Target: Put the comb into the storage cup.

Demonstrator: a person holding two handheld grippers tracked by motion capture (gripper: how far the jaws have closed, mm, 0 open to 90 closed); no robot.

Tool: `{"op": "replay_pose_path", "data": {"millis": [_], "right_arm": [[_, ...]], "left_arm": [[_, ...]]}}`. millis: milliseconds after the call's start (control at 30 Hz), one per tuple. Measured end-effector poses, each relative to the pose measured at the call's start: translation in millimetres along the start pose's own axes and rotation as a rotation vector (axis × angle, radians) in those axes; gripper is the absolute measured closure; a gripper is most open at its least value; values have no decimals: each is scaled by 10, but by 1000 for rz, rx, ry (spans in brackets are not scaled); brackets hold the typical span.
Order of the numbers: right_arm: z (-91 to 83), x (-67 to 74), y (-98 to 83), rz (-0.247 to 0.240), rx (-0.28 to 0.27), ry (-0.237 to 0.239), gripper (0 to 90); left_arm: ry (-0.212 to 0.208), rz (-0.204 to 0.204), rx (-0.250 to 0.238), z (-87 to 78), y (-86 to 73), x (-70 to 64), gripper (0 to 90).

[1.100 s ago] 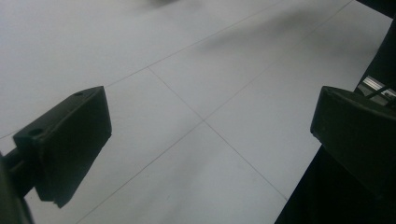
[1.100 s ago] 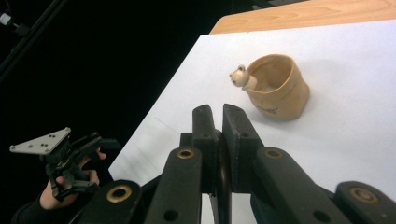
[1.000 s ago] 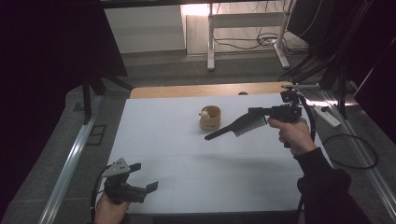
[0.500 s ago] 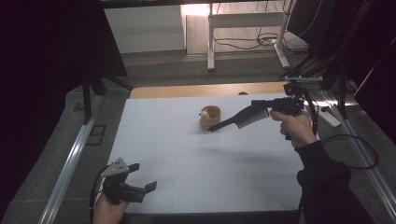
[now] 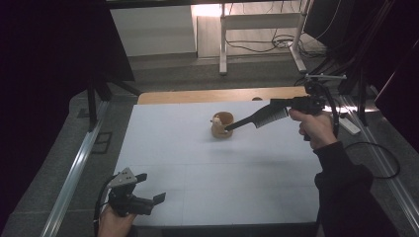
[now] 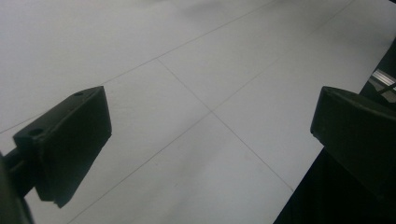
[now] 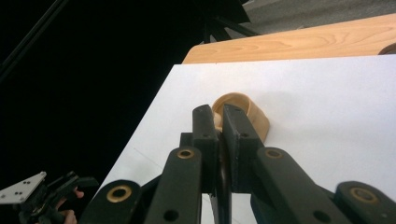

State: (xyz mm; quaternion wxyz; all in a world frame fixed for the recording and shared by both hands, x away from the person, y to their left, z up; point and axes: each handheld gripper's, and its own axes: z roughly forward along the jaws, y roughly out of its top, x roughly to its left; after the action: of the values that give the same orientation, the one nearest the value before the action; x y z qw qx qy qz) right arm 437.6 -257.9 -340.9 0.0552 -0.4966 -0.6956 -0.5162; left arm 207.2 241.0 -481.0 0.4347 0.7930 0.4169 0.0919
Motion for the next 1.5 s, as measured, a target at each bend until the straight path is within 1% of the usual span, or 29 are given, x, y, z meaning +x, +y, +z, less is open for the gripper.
{"op": "replay_pose_path", "data": {"millis": [233,633,1100,1500], "right_arm": [[29,-14,84,0,-13,-26,847],[198,-33,196,-1,-23,-71,847],[366,-40,275,4,-29,-99,847],[516,6,311,-16,-22,-124,847]], "left_arm": [[-5,0,6,7,2,5,0],[-18,-4,9,12,1,17,0],[-26,-11,9,13,0,29,0],[-29,-13,9,13,-1,33,0]]}}
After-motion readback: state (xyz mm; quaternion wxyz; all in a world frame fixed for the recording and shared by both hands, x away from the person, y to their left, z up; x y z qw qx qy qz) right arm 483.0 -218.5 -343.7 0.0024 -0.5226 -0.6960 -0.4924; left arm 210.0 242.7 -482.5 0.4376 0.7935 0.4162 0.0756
